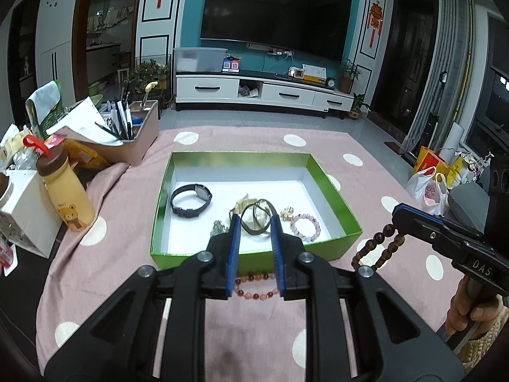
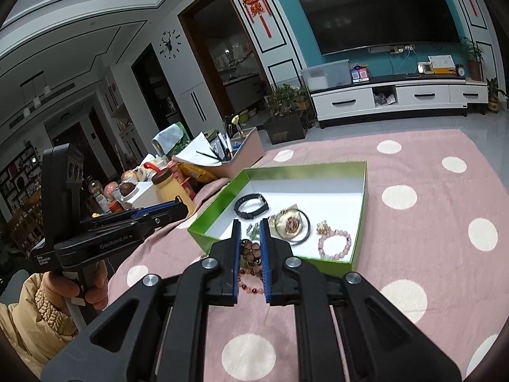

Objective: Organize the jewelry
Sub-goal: 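Carry the dark ring and brown bead bracelet into the green box, open both tools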

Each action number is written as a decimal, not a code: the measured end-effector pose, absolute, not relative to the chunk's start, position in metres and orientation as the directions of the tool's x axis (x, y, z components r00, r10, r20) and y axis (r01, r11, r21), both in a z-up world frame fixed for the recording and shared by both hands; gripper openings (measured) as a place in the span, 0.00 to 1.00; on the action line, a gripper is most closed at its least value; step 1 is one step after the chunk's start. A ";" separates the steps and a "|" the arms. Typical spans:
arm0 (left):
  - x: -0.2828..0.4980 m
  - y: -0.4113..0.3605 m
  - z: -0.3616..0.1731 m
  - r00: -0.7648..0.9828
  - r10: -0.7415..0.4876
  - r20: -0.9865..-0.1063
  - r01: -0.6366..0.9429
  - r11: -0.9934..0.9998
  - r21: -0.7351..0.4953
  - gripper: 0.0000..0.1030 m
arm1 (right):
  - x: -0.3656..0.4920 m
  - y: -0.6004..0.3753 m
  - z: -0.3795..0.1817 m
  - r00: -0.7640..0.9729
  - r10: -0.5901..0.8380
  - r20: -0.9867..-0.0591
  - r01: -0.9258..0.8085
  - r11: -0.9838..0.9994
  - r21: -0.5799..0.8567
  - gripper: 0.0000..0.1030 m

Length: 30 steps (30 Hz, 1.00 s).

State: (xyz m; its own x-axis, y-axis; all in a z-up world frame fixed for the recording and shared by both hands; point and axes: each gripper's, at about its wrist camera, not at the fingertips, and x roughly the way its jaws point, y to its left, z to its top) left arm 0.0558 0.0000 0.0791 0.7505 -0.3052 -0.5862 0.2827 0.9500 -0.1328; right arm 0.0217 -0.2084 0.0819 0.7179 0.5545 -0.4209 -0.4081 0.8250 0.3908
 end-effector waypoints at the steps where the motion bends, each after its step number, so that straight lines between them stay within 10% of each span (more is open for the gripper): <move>1: 0.057 -0.001 0.080 0.751 -0.307 -0.584 0.284 0.949 -0.133 0.18 | 0.024 -0.209 0.083 0.720 0.553 -0.419 -0.407 0.826 0.390 0.11; 30: 0.125 -0.023 0.080 0.737 -0.331 -0.590 0.308 0.941 -0.144 0.18 | 0.088 -0.220 0.094 0.760 0.509 -0.405 -0.375 0.852 0.367 0.11</move>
State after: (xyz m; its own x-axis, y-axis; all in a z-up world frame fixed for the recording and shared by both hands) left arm 0.1251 -0.0226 0.0797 0.7366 -0.3309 -0.5899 0.3076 0.9406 -0.1436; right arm 0.0879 -0.2205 0.0943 0.7595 0.5087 -0.4054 -0.3745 0.8515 0.3669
